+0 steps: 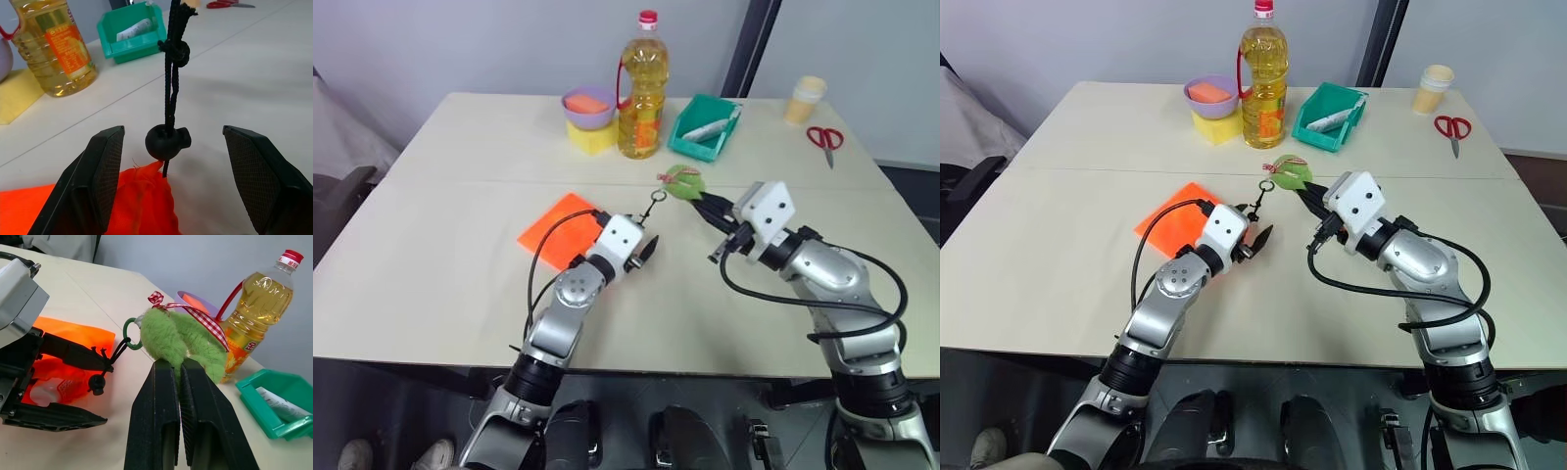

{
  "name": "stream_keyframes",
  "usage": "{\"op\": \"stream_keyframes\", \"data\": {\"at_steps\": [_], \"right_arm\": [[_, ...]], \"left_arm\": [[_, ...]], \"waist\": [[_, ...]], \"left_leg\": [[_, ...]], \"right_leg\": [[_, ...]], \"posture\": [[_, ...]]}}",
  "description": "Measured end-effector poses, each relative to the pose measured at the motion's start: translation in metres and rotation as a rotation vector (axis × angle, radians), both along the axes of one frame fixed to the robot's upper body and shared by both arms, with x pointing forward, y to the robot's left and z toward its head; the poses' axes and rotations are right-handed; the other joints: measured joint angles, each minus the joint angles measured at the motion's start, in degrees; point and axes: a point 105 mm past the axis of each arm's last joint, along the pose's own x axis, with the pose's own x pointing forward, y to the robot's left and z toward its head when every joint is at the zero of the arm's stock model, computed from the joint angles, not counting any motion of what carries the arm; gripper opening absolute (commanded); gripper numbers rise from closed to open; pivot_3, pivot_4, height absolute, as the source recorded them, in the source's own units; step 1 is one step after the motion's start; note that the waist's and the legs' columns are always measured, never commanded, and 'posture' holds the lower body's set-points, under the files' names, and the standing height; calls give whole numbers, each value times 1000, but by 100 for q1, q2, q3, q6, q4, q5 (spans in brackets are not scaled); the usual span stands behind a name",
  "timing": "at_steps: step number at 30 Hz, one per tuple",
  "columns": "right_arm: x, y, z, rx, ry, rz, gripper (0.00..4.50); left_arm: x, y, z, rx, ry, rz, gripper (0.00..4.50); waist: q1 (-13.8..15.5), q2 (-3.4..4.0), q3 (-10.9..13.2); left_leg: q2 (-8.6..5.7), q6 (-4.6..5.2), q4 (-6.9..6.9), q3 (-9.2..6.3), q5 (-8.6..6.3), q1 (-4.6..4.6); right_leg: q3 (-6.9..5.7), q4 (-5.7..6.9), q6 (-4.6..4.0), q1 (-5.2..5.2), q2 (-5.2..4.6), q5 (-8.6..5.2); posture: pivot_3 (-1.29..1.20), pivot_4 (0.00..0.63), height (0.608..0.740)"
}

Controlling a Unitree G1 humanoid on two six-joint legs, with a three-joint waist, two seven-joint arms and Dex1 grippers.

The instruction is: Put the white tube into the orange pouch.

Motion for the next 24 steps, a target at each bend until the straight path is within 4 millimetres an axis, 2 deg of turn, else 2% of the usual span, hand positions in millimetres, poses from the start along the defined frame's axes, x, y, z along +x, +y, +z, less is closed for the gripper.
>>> {"op": "stream_keyframes", "data": {"at_steps": [1, 4, 8, 9, 20, 24], "right_arm": [[0, 0, 0, 0, 0, 0, 54], [0, 0, 0, -1, 0, 0, 0], [0, 0, -1, -1, 2, 2, 0], [0, 0, -1, -1, 3, 2, 0], [-1, 0, -4, -3, 12, 2, 0], [1, -5, -4, -34, 2, -19, 0]], "left_arm": [[0, 0, 0, 0, 0, 0, 3454], [0, 1, 0, -1, -1, 4, 2589], [1, 1, -2, -3, 2, 9, 602], [1, 1, -1, -5, -1, 9, 254], [3, 6, 0, -8, -12, 22, 244], [4, 17, -4, 51, -14, 25, 244]], "waist": [[0, 0, 0], [-1, 0, 0], [0, 0, 0], [0, 0, 0], [0, 0, 0], [-3, 0, 0]], "left_leg": [[0, 0, 0, 0, 0, 0], [0, 0, 0, 0, 0, 0], [0, 0, 0, 0, 0, 0], [0, 0, 0, 0, 0, 0], [0, 0, 0, 0, 0, 0], [0, 0, -1, 0, 0, 0]], "right_leg": [[0, 0, 0, 0, 0, 0], [0, 0, 0, 0, 0, 0], [0, 0, 0, 0, 0, 0], [0, 0, 0, 0, 0, 0], [0, 0, 0, 0, 0, 0], [0, 0, 0, -1, 0, 0]], "posture": [[0, 150, 737], [0, 150, 737], [0, 150, 737], [0, 150, 737], [0, 150, 737], [0, 150, 737]]}}
